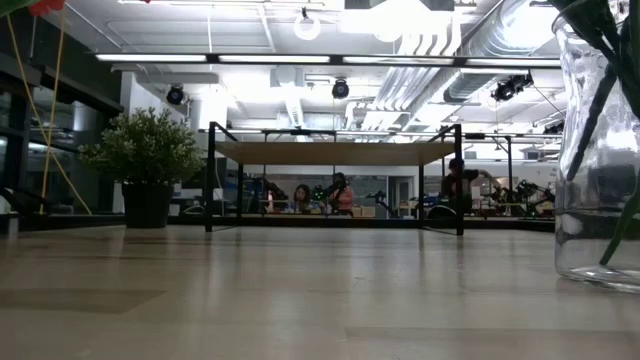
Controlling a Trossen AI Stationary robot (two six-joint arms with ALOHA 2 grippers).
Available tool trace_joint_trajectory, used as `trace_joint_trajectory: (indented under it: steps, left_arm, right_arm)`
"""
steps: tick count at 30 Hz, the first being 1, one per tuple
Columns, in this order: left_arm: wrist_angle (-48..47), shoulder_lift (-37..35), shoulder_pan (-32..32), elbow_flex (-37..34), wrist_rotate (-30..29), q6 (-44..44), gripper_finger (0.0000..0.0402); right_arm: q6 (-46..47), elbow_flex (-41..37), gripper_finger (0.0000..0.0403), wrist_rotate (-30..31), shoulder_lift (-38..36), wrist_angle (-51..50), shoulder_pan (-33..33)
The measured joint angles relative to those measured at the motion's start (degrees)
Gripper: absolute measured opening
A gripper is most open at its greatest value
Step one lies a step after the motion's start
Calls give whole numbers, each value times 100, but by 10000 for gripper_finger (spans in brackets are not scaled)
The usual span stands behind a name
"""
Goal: Pick and place flowers into a vace then onto a shelf
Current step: Put the orange flowers into the left transparent vase
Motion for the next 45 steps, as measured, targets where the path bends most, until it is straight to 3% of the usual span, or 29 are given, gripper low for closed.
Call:
trace_joint_trajectory:
  steps: [8, 29, 40, 45]
  left_arm:
    - [-1, 2, 0, 0, -81, 2, 250]
    - [13, 4, 2, 0, -1708, 1133, 250]
    - [35, 4, 66, 0, -2652, 1268, 250]
    - [6, 44, 347, -2, -2765, 1270, 250]
  right_arm:
    - [2, 0, 0, -266, 0, -64, -76]
    - [-40, 5, 0, -519, 0, -16, -114]
    - [-43, 9, 0, -1130, 0, 321, -114]
    - [-42, 9, 0, -1334, 0, 321, -111]
